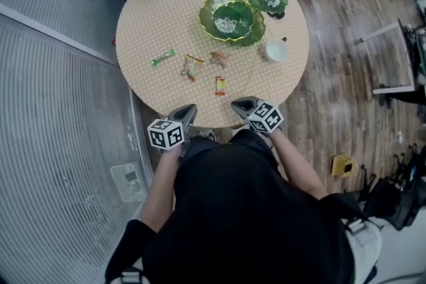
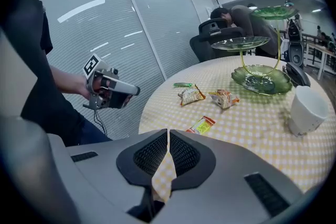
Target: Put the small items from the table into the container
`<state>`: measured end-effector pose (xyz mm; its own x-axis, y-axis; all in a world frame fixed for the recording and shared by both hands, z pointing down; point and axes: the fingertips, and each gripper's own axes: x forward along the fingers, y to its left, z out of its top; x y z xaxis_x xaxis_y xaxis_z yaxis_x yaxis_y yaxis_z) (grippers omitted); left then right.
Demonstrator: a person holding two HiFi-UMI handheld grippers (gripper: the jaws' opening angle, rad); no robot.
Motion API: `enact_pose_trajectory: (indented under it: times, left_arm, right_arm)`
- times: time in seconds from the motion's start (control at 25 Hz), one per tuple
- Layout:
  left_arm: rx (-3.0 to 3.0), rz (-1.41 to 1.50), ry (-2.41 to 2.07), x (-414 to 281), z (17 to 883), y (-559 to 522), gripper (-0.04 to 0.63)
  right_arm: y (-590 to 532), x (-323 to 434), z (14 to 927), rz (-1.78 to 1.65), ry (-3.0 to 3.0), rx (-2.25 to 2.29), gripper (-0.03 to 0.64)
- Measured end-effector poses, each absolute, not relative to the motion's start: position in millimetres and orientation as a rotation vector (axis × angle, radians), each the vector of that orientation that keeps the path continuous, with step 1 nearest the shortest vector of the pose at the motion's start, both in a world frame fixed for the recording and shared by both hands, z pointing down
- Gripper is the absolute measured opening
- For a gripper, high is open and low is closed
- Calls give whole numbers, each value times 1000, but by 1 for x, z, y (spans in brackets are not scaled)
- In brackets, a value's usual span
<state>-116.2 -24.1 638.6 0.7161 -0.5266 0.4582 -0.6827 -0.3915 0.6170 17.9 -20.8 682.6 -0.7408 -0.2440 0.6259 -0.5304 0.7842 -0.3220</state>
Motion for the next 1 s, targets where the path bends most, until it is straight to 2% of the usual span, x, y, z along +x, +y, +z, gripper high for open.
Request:
enact_pose_trajectory:
  times: [0.36, 0.88, 0.96, 1.0]
  left_arm:
    - [2070, 227, -884, -153, 652, -53, 3]
    - [2017, 217, -922, -155, 664, -66, 3]
    - [2011, 228, -919, -154, 665, -67, 3]
    - [2007, 233, -919, -155, 666, -68, 3]
  right_arm:
    - [-46, -14, 703, 654, -2319, 547, 34]
    - [-81, -18, 750, 655, -2169, 589, 35]
    - [-89, -18, 756, 671, -2141, 626, 48]
    - [-93, -19, 759, 678, -2129, 645, 97]
